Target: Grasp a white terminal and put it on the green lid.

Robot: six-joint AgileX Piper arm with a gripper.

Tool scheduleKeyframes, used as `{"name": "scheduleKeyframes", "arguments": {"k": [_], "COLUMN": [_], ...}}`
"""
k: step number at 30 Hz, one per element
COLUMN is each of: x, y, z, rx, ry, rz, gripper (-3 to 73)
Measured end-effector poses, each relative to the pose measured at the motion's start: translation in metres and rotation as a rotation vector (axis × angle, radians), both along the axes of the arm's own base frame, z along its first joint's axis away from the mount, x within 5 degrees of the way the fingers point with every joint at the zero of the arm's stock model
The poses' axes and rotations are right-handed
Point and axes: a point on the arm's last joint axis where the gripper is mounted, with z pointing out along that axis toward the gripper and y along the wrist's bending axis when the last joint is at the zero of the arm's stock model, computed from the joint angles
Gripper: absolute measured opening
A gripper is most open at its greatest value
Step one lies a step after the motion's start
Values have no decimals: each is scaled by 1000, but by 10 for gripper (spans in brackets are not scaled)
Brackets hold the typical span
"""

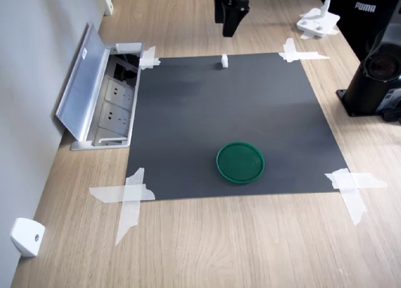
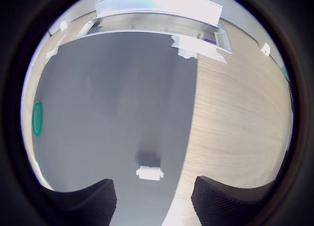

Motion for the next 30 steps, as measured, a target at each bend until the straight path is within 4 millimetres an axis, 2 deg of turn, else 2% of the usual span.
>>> {"name": "scheduleKeyframes", "arguments": {"k": [7,23,30], "x": [-9,5,17], "y": [9,1,0], "z": [-36,-71,-72], "rx": [-19,-20,8], "ry": [41,98,74], "rz": [33,35,-14], "gripper": [657,649,647]}}
